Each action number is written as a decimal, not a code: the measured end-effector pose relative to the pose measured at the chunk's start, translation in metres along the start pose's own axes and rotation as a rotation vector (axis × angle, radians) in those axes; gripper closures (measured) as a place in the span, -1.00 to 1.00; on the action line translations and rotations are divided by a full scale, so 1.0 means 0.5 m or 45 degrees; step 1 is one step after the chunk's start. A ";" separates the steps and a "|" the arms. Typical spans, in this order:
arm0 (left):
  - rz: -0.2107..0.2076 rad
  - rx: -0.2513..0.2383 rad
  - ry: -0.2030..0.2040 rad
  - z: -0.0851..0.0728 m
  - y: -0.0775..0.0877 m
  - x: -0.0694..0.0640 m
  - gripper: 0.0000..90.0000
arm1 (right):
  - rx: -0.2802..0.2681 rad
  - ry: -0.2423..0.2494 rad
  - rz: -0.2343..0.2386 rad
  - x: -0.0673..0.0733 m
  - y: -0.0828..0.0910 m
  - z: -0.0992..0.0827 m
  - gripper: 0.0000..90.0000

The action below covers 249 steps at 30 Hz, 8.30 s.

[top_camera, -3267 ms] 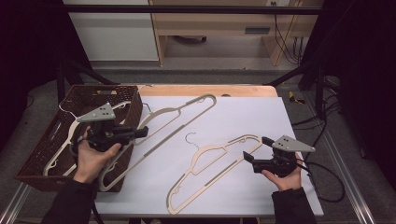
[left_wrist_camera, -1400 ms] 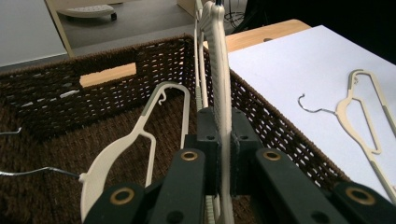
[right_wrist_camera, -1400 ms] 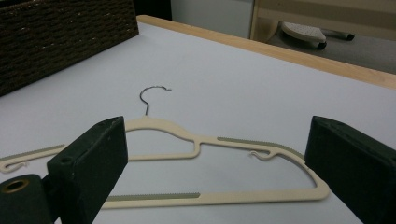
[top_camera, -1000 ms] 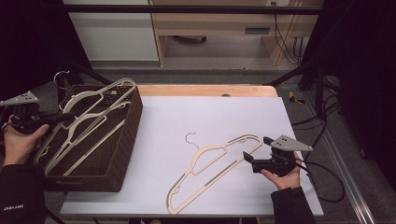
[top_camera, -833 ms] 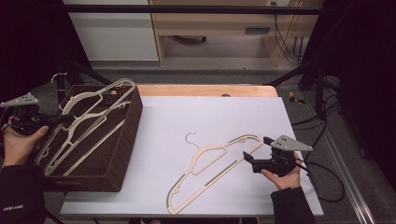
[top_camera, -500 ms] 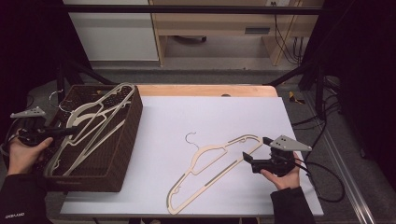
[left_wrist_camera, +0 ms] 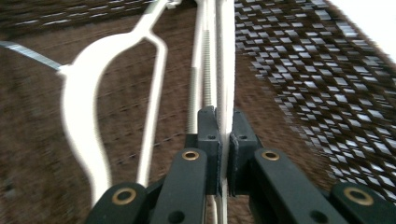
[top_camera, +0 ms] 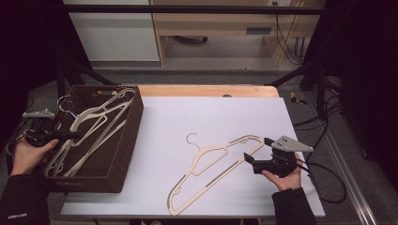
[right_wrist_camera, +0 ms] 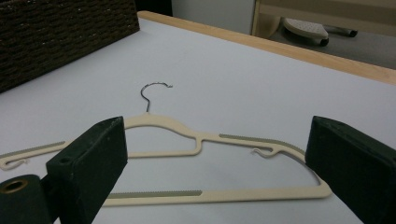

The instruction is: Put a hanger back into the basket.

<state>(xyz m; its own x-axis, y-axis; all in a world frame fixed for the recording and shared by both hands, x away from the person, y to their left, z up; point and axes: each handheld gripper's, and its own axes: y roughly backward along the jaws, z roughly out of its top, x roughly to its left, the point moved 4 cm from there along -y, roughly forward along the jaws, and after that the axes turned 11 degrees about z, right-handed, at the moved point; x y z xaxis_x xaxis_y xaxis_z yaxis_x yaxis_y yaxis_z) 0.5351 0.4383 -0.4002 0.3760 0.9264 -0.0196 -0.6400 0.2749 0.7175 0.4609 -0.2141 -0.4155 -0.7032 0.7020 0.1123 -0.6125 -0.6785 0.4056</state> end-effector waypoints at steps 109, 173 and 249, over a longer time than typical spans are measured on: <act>-0.298 -0.332 -0.257 -0.036 -0.096 -0.553 -0.79 | 0.105 0.038 0.126 0.066 -0.148 0.050 -0.71; -0.310 -0.227 -0.263 -0.042 -0.139 -0.562 -0.71 | 0.493 -0.054 0.107 0.080 -0.430 -0.008 0.98; -0.631 -0.132 -0.158 0.026 -0.159 -0.717 0.91 | 0.026 0.066 0.167 0.076 -0.041 0.032 -0.15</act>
<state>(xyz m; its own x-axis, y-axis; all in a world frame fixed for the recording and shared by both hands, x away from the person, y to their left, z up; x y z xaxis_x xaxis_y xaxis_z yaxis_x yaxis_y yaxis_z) 0.4600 0.0807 -0.4412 0.7233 0.6428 -0.2523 -0.4256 0.7027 0.5701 0.4526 -0.1703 -0.4050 -0.7949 0.5950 0.1186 -0.5070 -0.7588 0.4088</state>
